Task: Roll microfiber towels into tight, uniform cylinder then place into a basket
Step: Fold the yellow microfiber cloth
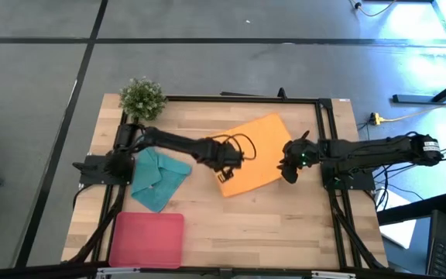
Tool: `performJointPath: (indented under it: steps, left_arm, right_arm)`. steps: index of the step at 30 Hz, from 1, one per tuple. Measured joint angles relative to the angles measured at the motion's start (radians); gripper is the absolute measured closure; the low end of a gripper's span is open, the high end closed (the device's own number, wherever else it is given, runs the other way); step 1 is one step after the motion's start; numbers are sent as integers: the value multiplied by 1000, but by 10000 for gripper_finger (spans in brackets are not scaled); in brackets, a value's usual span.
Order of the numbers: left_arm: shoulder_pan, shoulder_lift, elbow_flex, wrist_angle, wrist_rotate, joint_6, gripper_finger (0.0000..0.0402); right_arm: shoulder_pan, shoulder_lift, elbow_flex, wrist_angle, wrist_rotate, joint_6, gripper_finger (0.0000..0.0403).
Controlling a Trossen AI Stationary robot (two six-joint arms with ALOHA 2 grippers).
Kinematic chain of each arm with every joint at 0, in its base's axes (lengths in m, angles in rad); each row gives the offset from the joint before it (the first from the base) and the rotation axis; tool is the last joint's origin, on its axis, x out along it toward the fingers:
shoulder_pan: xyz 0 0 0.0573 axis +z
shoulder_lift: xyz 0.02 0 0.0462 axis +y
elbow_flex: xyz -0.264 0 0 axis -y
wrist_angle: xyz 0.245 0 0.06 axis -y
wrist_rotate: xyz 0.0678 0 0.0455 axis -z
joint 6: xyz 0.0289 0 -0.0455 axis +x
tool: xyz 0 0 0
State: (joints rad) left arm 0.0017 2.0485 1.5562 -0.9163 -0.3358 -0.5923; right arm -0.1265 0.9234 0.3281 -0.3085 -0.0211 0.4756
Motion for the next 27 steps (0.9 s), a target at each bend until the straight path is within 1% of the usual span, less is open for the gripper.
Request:
performJointPath:
  steps: [3, 7, 10, 12, 15, 19, 23, 27]
  left_arm:
    - [53, 38, 0, 5, 6, 20, 314]
    - [98, 103, 0, 12, 17, 51, 318]
    - [112, 118, 5, 13, 35, 52, 318]
    - [115, 128, 5, 14, 58, 52, 317]
    - [103, 128, 4, 12, 72, 45, 318]
    - [66, 124, 4, 9, 125, 25, 324]
    - [28, 124, 4, 10, 195, -19, 327]
    - [-11, 124, 3, 20, 236, -96, 325]
  right_arm:
    - [0, 0, -24, 4, 3, 16, 254]
    - [-1, 0, -38, 3, 59, 17, 254]
    - [-1, 0, -41, -16, 98, 17, 254]
    - [-1, 0, -41, -28, 144, 17, 254]
    - [-1, 0, -41, -32, 226, 17, 254]
    - [-3, 0, -41, -33, 286, 17, 254]
    - [-3, 0, -41, -33, 300, 17, 254]
    - [-3, 0, -41, -33, 300, 17, 254]
